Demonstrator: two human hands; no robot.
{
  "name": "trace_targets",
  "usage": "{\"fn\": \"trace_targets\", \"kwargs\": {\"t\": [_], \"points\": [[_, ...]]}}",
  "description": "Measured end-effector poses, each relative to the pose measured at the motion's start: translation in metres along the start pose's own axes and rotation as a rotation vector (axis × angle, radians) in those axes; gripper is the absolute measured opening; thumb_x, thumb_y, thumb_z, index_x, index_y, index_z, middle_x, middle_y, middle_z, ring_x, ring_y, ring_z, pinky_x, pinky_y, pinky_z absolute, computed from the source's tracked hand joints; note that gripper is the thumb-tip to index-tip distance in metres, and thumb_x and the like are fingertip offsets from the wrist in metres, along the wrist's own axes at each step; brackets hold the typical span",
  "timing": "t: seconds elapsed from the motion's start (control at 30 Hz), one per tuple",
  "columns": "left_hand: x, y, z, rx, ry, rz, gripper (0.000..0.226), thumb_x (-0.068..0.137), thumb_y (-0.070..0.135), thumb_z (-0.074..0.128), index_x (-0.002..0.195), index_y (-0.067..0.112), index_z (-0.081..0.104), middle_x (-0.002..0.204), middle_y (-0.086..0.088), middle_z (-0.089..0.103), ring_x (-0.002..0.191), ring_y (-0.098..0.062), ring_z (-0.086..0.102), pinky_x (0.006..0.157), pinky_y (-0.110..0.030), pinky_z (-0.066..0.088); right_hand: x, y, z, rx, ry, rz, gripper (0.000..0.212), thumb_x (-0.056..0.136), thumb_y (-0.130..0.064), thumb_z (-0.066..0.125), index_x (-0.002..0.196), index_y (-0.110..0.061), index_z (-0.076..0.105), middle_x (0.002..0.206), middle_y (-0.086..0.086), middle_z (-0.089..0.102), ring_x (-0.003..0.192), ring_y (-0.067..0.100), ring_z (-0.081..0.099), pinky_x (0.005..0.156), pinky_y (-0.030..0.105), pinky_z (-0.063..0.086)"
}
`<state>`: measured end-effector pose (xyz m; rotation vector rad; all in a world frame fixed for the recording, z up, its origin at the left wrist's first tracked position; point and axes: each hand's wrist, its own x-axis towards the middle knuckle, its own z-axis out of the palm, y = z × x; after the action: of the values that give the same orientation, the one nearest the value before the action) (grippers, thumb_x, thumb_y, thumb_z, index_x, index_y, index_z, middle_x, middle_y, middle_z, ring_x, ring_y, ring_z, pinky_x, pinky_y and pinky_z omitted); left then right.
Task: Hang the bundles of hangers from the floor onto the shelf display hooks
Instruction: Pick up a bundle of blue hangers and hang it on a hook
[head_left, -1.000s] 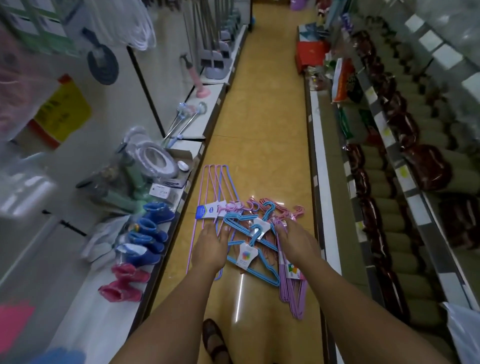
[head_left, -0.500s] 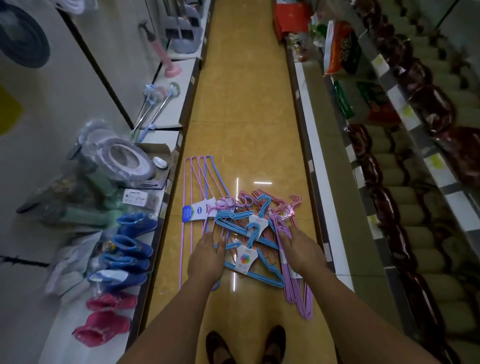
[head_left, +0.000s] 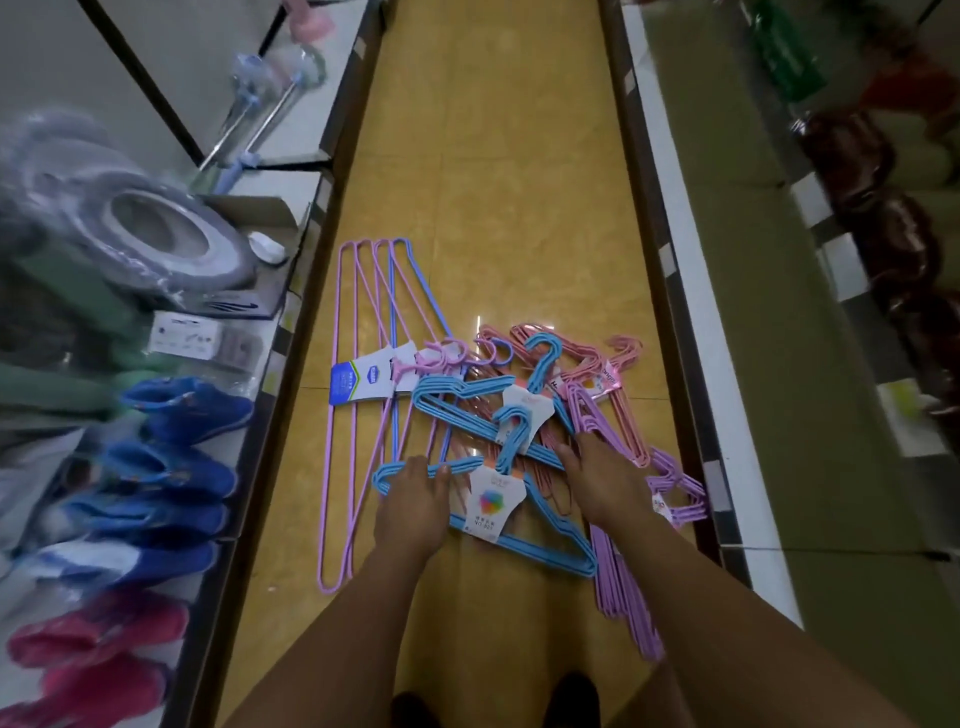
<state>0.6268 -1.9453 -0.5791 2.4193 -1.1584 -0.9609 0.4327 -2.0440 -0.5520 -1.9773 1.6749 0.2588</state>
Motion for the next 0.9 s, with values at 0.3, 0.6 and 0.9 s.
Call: {"fn": "trace_targets", "kwargs": {"t": [0.3,0.6,0.9], "points": [[0.096,-0.062,0.114,0.018,0.012,0.032,0.038,0.102,0.03,0.032,0.124,0.005,0.05,0.124,-0.014,0.057,0.111,-0.033,0.053,0.091,-0.042,0.045,0.097,0.045,0.123,0.004,-0.104,0.035,0.051,0.101,-0.048,0.026,0.125,-0.01,0.049,0.123,0.014,0.058,0.109,0.032,0.055,0.084,0.037,0.042],[0.158,-0.102,0.171,0.167,-0.058,0.066,0.049,0.096,0.018,0.042,0.144,0.01,0.034,0.145,-0.014,0.04,0.132,-0.033,0.037,0.107,-0.049,0.034,0.148,0.059,0.215,0.08,-0.238,-0.003,0.065,0.094,-0.035,0.052,0.149,-0.015,0.023,0.153,0.01,0.031,0.138,0.029,0.033,0.112,0.041,0.032],[0.165,-0.111,0.183,0.332,-0.186,0.065,0.06,0.099,0.021,0.038,0.152,0.02,0.011,0.16,-0.006,0.009,0.146,-0.026,0.01,0.117,-0.044,0.015,0.172,0.046,0.243,0.343,-0.323,0.109,0.07,0.091,-0.007,0.053,0.15,-0.018,0.018,0.149,0.012,0.036,0.132,0.028,0.04,0.103,0.034,0.036]]}}
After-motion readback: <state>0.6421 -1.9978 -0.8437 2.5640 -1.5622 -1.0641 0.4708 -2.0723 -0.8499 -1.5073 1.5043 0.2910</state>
